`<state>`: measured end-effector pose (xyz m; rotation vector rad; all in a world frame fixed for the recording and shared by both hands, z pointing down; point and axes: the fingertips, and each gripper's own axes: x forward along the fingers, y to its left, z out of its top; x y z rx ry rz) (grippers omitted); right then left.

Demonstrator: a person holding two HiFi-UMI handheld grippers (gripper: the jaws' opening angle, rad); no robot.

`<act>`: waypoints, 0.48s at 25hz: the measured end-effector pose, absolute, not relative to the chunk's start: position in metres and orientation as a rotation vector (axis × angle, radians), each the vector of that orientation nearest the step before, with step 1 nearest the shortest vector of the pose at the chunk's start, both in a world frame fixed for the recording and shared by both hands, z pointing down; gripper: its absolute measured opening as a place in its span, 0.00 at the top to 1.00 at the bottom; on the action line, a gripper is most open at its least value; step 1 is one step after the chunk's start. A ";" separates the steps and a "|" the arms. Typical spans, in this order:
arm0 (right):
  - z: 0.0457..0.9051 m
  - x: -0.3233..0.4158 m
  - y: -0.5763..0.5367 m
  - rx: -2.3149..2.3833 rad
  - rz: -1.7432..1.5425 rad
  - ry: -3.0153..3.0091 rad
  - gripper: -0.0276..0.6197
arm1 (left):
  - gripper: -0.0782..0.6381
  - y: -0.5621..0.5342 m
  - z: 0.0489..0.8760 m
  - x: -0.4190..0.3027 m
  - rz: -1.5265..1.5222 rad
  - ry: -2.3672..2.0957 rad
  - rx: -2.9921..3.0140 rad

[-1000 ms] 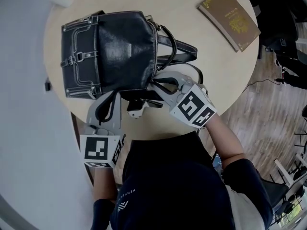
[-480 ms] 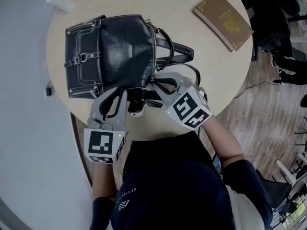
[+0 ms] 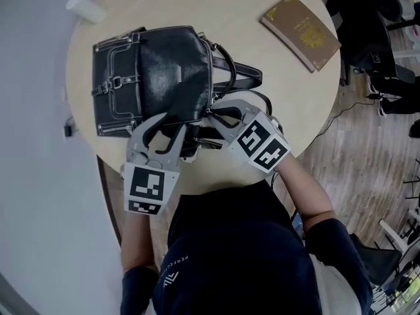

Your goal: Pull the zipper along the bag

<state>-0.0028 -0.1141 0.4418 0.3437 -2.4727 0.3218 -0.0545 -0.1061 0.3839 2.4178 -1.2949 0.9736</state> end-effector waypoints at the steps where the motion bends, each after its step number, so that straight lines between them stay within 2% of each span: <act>1: 0.442 -0.003 -0.114 0.331 0.343 -2.476 0.94 | 0.67 -0.106 0.385 -0.055 1.003 -1.275 2.427; 8: 0.442 -0.002 -0.116 0.259 0.438 -2.464 0.93 | 0.59 -0.108 0.392 -0.046 1.188 -1.087 2.533; 12: 0.443 0.001 -0.119 0.247 0.457 -2.462 0.93 | 0.58 -0.110 0.396 -0.041 1.308 -0.986 2.577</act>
